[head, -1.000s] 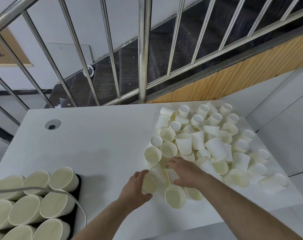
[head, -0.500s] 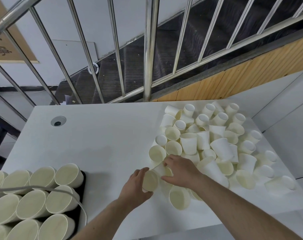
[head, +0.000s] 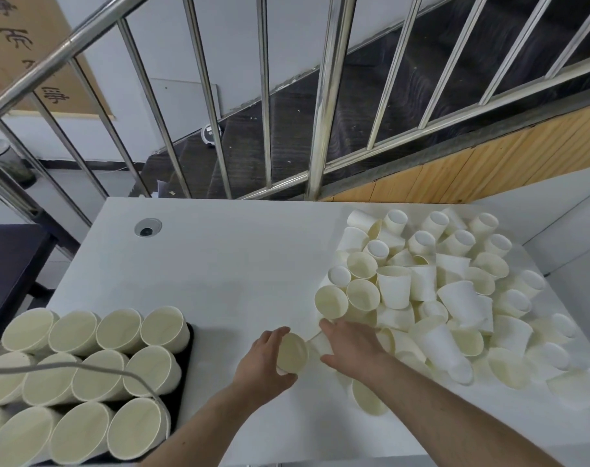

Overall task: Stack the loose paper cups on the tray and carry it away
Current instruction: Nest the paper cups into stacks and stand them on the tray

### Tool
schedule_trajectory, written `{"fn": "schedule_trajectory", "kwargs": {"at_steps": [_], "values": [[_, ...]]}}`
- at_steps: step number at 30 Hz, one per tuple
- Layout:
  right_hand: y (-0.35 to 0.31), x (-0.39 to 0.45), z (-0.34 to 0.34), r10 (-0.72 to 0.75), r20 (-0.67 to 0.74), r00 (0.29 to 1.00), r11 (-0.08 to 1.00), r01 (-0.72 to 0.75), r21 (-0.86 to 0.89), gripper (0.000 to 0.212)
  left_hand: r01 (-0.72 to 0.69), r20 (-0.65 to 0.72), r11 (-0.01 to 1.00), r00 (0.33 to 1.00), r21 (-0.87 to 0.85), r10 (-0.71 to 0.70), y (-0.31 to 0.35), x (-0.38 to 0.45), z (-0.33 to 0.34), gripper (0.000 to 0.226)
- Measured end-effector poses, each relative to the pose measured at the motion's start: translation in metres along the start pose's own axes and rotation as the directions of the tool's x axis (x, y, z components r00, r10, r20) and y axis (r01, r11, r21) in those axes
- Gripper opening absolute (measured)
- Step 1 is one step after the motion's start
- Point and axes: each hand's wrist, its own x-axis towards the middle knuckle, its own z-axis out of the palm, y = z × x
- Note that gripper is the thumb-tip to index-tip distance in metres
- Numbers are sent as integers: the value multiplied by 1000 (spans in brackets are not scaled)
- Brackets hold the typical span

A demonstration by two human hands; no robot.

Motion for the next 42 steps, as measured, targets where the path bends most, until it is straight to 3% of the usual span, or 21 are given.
{"fn": "schedule_trajectory", "kwargs": {"at_steps": [9, 16, 23, 28, 34, 42], "values": [[-9, 1, -3, 54, -24, 998, 997, -52, 65, 42, 29, -35, 999, 999, -32, -31, -12, -1, -13, 81], [-12, -2, 2, -43, -83, 996, 977, 60, 207, 30, 78, -52, 995, 995, -57, -81, -19, 0, -20, 79], [-13, -6, 16, -49, -17, 999, 959, 52, 278, 19, 52, -34, 999, 998, -15, -53, -25, 4, -23, 77], [-16, -8, 9, -34, -17, 999, 961, 37, 274, 36, -1, 8, 998, 1000, 61, 1, -27, 3, -26, 84], [-32, 0, 4, -33, -72, 997, 974, 49, 221, 87, -123, -8, 970, 992, 212, 128, -23, 3, -31, 87], [-47, -3, 3, 29, -80, 996, 973, -10, 230, 68, -161, -15, 963, 986, 216, 168, -19, -1, -36, 71]]}}
